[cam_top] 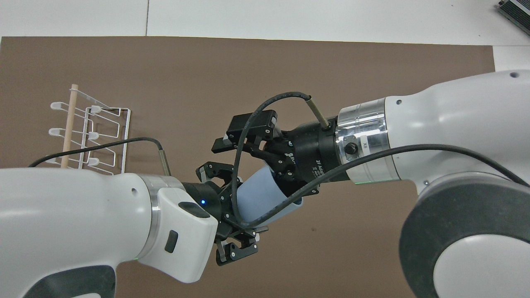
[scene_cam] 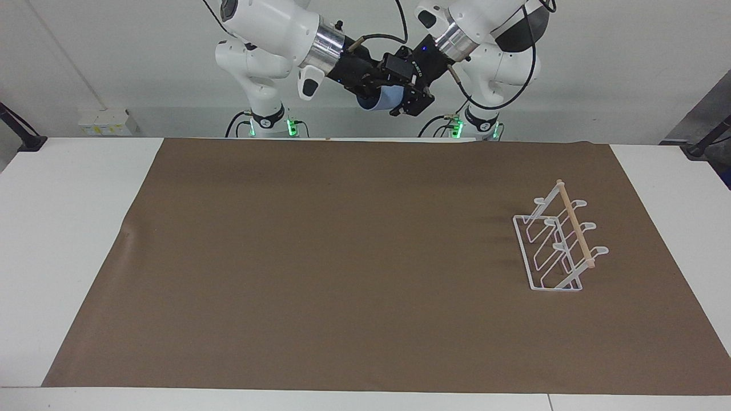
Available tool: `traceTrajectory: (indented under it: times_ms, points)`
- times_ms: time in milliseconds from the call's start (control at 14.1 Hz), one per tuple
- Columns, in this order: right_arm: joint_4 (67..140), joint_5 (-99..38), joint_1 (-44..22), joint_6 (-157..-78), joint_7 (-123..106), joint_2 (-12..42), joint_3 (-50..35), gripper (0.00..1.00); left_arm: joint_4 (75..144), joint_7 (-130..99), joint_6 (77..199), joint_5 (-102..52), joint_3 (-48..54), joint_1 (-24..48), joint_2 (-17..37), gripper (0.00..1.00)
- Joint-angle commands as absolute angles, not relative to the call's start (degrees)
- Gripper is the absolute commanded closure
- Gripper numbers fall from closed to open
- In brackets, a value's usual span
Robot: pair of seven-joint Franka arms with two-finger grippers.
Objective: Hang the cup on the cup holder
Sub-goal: 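Open the right gripper and pull the cup away with the left gripper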
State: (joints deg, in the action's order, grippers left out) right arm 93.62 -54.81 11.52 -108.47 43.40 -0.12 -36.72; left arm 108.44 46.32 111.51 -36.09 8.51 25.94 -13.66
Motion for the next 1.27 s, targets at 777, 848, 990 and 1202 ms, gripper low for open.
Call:
traceTrajectory:
  times_ms: [777, 848, 990, 1202]
  points:
    - [93.43, -54.84, 11.69, -111.62, 40.87, 1.05, -37.09, 0.00, 107.84, 46.14, 107.84, -35.69, 8.70, 26.89, -14.85, 1.00]
    - [93.43, -54.84, 11.69, -111.62, 40.78, 0.97, -37.09, 0.00, 108.10, 46.23, 107.58, -35.42, 8.70, 26.89, -15.03, 1.00]
    - [93.43, -54.84, 11.69, -111.62, 40.87, 1.05, -37.09, 0.00, 108.19, 46.75, 106.88, -34.55, 8.70, 26.81, -15.03, 1.00]
    - [93.43, -54.84, 11.69, -111.62, 40.78, 0.97, -37.09, 0.00, 108.19, 49.56, 104.68, -33.66, 8.35, 26.37, -15.12, 1.00]
